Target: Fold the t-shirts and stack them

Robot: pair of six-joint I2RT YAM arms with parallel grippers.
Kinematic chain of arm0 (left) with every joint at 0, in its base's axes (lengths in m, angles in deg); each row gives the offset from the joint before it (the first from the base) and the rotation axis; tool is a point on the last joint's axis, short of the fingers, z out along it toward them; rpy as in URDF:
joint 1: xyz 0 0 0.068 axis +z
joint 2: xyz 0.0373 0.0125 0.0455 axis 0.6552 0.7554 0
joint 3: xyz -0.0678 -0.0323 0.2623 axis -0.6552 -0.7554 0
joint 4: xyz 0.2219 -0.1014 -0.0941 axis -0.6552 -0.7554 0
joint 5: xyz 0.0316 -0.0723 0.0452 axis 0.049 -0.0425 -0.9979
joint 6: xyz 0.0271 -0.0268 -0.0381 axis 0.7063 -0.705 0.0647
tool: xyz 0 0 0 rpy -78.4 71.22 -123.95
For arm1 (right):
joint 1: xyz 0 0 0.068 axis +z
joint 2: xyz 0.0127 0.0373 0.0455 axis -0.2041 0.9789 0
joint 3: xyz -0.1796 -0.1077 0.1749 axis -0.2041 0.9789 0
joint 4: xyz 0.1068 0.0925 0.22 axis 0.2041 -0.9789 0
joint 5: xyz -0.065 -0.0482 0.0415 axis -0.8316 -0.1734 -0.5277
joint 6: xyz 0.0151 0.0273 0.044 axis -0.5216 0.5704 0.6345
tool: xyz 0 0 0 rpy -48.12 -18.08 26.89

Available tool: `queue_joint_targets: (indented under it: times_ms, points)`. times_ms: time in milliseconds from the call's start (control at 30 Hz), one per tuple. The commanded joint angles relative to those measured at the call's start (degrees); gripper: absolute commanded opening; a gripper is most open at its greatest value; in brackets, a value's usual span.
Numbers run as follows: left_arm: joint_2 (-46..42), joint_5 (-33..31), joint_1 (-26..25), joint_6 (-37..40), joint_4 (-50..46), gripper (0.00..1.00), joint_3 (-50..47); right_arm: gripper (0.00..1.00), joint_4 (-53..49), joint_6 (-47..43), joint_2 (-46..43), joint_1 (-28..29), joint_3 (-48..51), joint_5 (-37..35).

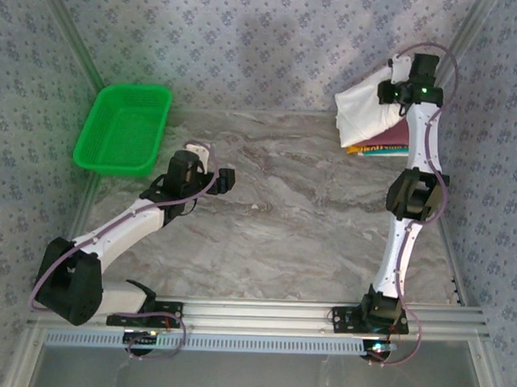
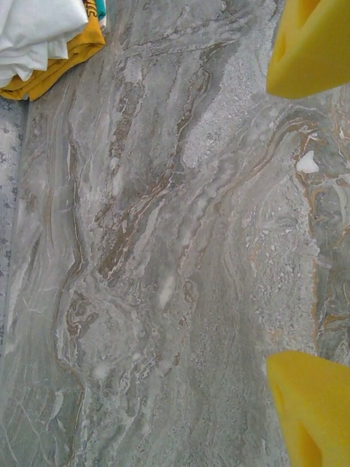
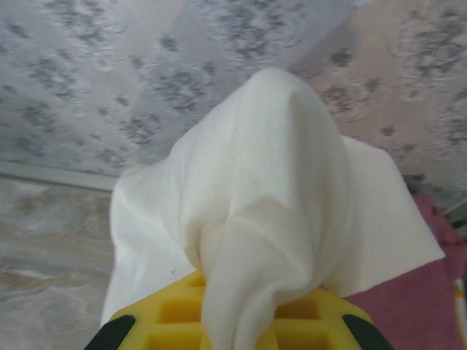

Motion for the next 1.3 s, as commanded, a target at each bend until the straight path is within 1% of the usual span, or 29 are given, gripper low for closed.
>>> queue_joint_targets:
  times_ms: [0, 167, 200, 267, 300, 333, 367, 467, 500, 600, 700, 767, 833, 867, 933, 1000, 1033, 1100, 1167, 1233, 1267]
  points:
    - [0.1, -1.2, -0.3, 1.0, -1.8, 0.90, 2.1, 0.00, 10.6, -1.5, 1.6, -2.2, 2.3, -5.0]
    - [0.0, -2.0, -0.3, 1.2, -3.7, 0.90, 2.9, 0.00, 18.0, -1.6, 5.7, -4.8, 2.0, -10.9]
    - [0.0, -2.3, -0.3, 1.2, -4.0, 0.90, 3.1, 0.03, 19.7, -1.3, 6.5, -5.3, 1.9, -12.1]
    - [0.0, -2.8, -0.3, 1.4, -4.2, 0.91, 3.3, 0.60, 21.2, -0.1, 8.1, -6.0, 0.9, -13.0]
    - [0.1, -3.1, -0.3, 1.4, -4.2, 0.91, 3.4, 0.95, 21.3, 0.1, 8.8, -6.2, 0.1, -13.7]
    - [0.2, -3.5, -0.3, 1.4, -4.2, 0.91, 3.6, 1.00, 21.5, 0.6, 9.0, -6.3, -0.1, -15.2]
    - [0.3, -3.9, -0.3, 1.4, -4.1, 0.92, 3.7, 1.00, 21.7, 1.1, 8.9, -6.3, 0.3, -16.3]
    - [0.0, -4.8, -0.3, 1.7, -3.1, 0.94, 3.8, 1.00, 22.0, 2.9, 6.5, -6.6, 3.3, -14.8]
    - [-0.4, -5.4, -0.3, 1.8, -2.4, 0.98, 3.5, 1.00, 23.2, 3.7, 4.5, -6.6, 6.2, -14.1]
    - [-1.5, -7.8, -0.2, 3.0, 0.0, 1.00, 2.0, 1.00, 31.8, 5.3, -3.4, -6.2, 19.8, -12.9]
    - [-2.9, -11.7, -0.1, 5.1, 1.4, 1.00, 0.4, 1.00, 40.0, 5.9, -11.9, -4.9, 33.5, -11.9]
    - [-4.3, -14.4, 0.3, 6.7, 3.4, 1.00, -1.4, 1.00, 43.3, 6.5, -17.0, -3.3, 41.0, -13.4]
    - [-7.1, -19.5, 0.9, 7.2, 6.1, 1.00, -4.5, 1.00, 46.7, 7.9, -23.0, -1.1, 49.8, -15.4]
    - [-8.5, -21.0, 1.4, 7.4, 8.4, 1.00, -6.5, 1.00, 47.4, 9.4, -25.4, -0.1, 53.1, -15.7]
    - [-11.9, -20.9, 3.8, 7.9, 14.5, 1.00, -11.5, 1.00, 48.7, 12.3, -31.1, 2.3, 60.6, -15.9]
    - [-13.9, -21.0, 6.2, 8.8, 18.5, 1.00, -15.1, 1.00, 49.8, 12.7, -36.8, 5.7, 68.0, -18.2]
    - [-14.5, -21.6, 7.5, 9.3, 19.3, 1.00, -16.4, 1.00, 50.7, 12.2, -39.9, 7.8, 72.1, -19.8]
    - [-15.0, -24.1, 9.8, 9.3, 17.6, 1.00, -17.1, 1.00, 50.8, 11.6, -45.0, 12.2, 79.4, -22.9]
    - [-15.5, -29.8, 11.3, 8.5, 15.5, 1.00, -17.6, 1.00, 49.8, 10.4, -49.6, 17.0, 84.6, -26.6]
    - [-16.4, -29.6, 12.8, 10.8, 18.4, 1.00, -20.3, 1.00, 48.0, 8.5, -53.7, 21.1, 89.6, -31.2]
    - [-16.8, -28.9, 13.0, 12.3, 20.2, 1.00, -21.7, 1.00, 47.1, 9.6, -55.2, 22.2, 91.7, -33.8]
